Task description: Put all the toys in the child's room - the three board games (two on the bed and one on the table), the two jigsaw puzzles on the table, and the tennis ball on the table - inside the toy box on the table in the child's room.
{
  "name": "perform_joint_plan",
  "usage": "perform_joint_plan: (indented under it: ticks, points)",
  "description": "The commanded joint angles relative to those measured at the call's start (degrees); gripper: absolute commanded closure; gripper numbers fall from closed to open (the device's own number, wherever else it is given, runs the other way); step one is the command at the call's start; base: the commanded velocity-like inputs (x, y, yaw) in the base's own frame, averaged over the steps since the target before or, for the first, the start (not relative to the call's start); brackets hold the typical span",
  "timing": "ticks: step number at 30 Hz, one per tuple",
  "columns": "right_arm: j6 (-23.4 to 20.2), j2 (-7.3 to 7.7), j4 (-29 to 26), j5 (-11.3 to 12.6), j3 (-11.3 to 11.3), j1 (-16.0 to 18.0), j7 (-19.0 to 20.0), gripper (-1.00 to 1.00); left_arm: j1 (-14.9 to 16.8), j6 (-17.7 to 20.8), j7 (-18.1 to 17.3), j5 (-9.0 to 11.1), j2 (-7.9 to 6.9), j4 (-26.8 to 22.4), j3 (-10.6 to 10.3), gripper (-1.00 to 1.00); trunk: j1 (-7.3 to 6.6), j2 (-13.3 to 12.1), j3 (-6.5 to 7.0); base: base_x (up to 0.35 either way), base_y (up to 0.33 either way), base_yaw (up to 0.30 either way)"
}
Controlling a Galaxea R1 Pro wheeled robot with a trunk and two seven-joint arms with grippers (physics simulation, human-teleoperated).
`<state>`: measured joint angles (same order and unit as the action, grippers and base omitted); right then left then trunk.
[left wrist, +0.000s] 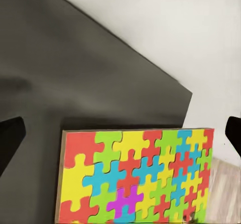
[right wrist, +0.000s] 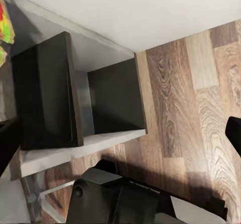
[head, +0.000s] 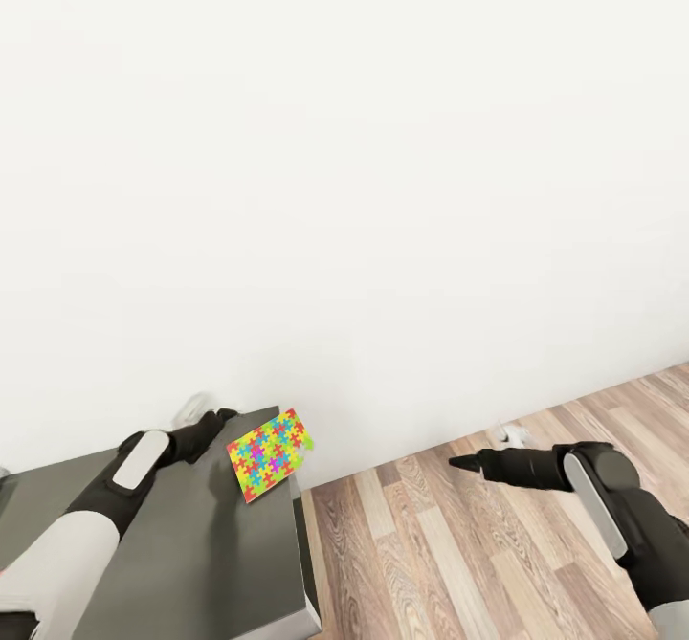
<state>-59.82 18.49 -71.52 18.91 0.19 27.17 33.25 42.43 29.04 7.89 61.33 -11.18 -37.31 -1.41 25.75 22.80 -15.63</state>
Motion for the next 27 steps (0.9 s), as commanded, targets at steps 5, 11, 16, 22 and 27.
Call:
perform_joint_plan:
  ticks: [5, 11, 16, 22, 27]
  points:
    - [-0.18, -0.61, 13.67, 4.53, 0.1, 6.72, 4.48, -1.0, -4.9, 3.13, 0.61, 2.34, -0.87, -10.9, 3.67, -1.0, 0.03, 0.12, -0.11, 0.0, 0.0, 0.0]
    - [1.14, -0.92, 27.12, 6.98, -0.08, 13.32, 7.89, -1.0, -8.84, 5.02, 0.71, 3.02, -1.17, -19.74, 6.61, -1.0, 0.03, 0.12, -0.11, 0.0, 0.0, 0.0]
    - [5.86, -1.84, 37.55, 9.08, -2.36, 17.98, 8.86, -1.0, -11.06, 5.97, 0.77, 3.07, -1.21, -27.04, 7.53, -1.0, 0.03, 0.12, -0.11, 0.0, 0.0, 0.0]
    - [8.28, -4.42, 45.41, 10.53, -5.98, 22.51, 6.55, -1.0, -12.81, 6.62, 0.81, 3.03, -0.87, -33.47, 6.59, -1.0, 0.03, 0.12, -0.11, 0.0, 0.0, 0.0]
    - [9.49, -6.11, 49.61, 11.27, -7.8, 25.19, 3.53, -1.0, -13.64, 6.94, 0.76, 3.14, -0.75, -38.72, 3.0, -1.0, 0.03, 0.12, -0.11, 0.0, 0.0, 0.0]
